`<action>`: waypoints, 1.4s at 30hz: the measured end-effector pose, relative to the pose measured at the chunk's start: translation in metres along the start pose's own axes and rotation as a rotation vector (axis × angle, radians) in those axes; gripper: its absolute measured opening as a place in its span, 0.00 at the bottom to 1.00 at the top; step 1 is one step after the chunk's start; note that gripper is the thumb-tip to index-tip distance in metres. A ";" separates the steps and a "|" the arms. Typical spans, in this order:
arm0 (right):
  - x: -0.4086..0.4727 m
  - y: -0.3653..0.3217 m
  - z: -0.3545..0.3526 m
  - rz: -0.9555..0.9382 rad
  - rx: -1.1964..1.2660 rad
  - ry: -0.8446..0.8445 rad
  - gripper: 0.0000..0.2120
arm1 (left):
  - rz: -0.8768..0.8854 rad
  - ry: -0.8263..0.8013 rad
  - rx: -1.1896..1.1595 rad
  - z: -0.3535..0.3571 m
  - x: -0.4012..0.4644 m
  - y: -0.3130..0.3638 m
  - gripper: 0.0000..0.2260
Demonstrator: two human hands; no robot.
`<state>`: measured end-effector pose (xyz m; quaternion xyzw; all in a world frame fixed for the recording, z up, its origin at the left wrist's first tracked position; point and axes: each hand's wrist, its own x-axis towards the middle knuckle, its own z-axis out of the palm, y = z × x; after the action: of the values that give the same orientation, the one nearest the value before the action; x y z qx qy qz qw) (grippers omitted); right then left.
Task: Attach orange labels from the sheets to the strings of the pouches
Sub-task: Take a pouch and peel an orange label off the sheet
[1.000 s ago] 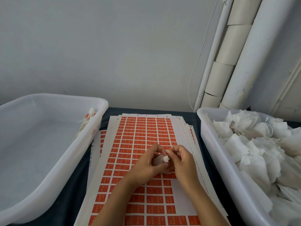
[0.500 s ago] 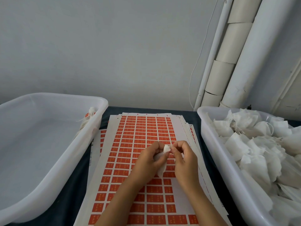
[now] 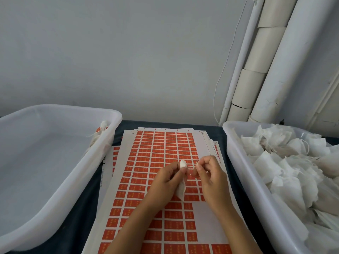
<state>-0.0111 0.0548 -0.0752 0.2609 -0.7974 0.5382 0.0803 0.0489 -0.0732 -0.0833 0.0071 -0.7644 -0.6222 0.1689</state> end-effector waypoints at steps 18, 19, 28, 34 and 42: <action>-0.007 -0.003 0.001 -0.223 -0.375 -0.160 0.08 | 0.044 0.000 0.281 -0.002 0.002 -0.004 0.09; -0.006 -0.002 0.002 -0.221 -0.382 -0.135 0.08 | 0.056 0.019 0.292 -0.001 0.002 -0.003 0.10; -0.004 0.001 0.001 -0.115 -0.336 -0.082 0.10 | 0.031 0.053 0.305 0.003 0.003 -0.002 0.12; 0.002 0.001 -0.017 0.009 -0.296 -0.316 0.04 | -0.150 0.059 0.374 -0.014 0.007 -0.004 0.15; -0.017 0.003 -0.053 0.020 -0.609 -0.358 0.04 | -0.216 0.038 0.377 -0.014 0.005 -0.003 0.15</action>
<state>-0.0067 0.1085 -0.0632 0.3073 -0.9253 0.2222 0.0079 0.0476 -0.0882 -0.0827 0.1319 -0.8588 -0.4824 0.1113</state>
